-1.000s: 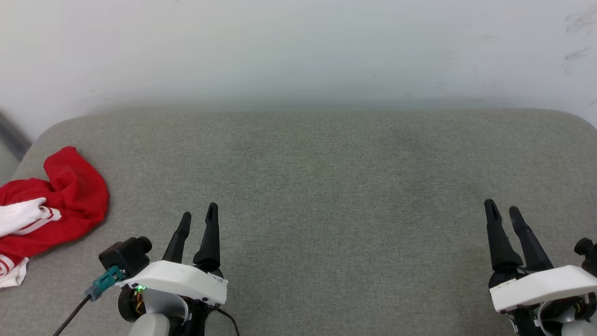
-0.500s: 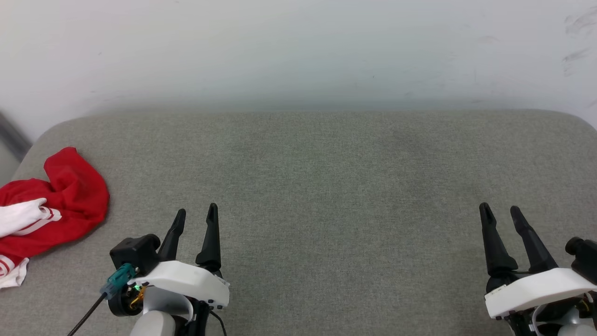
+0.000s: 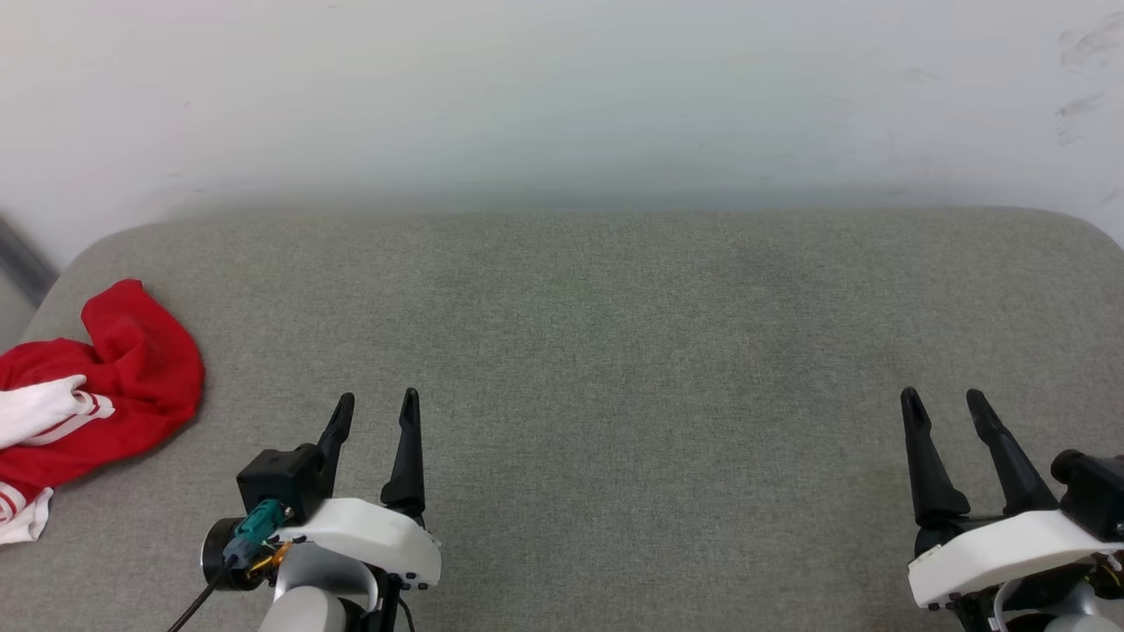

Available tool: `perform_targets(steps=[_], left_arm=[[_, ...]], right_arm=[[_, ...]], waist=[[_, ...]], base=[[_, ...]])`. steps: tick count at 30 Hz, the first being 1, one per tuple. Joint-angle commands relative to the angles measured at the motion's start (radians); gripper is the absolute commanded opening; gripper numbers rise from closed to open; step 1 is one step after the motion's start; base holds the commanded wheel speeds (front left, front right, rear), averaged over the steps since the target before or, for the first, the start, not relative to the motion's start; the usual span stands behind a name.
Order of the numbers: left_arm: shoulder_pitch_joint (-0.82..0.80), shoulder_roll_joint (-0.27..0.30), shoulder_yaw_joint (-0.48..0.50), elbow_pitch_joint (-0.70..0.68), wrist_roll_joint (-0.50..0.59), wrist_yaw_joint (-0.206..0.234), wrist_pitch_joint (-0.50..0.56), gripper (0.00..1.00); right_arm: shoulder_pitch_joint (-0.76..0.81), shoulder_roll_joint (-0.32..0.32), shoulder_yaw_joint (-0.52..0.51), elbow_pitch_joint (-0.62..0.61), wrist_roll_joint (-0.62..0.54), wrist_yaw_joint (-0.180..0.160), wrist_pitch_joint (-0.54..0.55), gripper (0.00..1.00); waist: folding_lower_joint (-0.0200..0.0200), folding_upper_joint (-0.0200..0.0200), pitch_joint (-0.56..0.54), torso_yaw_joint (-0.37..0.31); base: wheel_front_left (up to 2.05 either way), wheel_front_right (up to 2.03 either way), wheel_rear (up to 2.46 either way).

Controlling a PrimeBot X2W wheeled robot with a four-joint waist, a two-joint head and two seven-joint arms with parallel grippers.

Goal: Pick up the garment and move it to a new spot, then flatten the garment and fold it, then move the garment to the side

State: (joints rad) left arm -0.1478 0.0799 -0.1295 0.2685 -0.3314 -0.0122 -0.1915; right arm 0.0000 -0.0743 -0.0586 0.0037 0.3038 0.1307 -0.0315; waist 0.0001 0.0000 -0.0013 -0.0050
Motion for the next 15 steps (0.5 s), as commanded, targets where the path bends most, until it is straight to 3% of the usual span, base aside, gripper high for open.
perform_targets(steps=[1,15], left_arm=[[-0.017,0.003,-0.006,-0.001,0.027,0.005,-0.011,1.0],[-0.026,-0.007,-0.017,0.033,0.117,0.014,-0.04,1.0]], right_arm=[[-0.001,0.003,-0.002,-0.013,-0.029,0.0,-0.004,1.0],[0.007,0.014,-0.004,-0.013,-0.121,0.0,-0.005,1.0]], waist=[[0.0,0.0,0.0,0.0],[0.0,0.0,0.0,0.002]], base=[[0.0,0.0,0.0],[0.0,0.0,0.0]])
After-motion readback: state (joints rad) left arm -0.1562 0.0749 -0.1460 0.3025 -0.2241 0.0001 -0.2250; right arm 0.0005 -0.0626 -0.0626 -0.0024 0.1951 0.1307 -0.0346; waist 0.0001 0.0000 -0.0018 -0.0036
